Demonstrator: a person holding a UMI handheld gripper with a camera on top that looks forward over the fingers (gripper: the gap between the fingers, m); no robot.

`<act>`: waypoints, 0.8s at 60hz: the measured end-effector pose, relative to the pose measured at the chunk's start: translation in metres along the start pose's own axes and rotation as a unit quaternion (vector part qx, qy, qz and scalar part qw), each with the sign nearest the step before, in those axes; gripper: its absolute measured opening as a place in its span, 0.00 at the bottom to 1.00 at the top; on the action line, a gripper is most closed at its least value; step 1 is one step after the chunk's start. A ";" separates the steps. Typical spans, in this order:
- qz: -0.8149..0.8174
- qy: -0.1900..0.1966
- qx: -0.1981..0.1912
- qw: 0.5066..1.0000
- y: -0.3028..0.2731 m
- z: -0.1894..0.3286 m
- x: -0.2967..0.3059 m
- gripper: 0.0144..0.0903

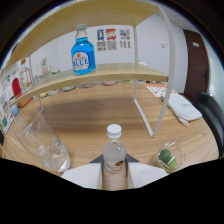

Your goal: Make me a cup of Mojito.

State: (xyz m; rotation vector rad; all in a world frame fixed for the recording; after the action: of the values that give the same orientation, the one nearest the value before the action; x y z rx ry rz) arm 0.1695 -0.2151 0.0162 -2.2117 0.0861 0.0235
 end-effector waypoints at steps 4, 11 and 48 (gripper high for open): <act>-0.001 0.004 0.000 1.000 0.004 -0.001 0.000 0.26; -0.008 0.015 -0.007 1.000 0.011 -0.006 0.002 0.28; -0.024 0.012 0.064 0.998 -0.050 -0.139 -0.059 0.94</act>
State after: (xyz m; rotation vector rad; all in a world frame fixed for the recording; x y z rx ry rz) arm 0.1118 -0.2929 0.1424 -2.0851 0.0460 -0.0350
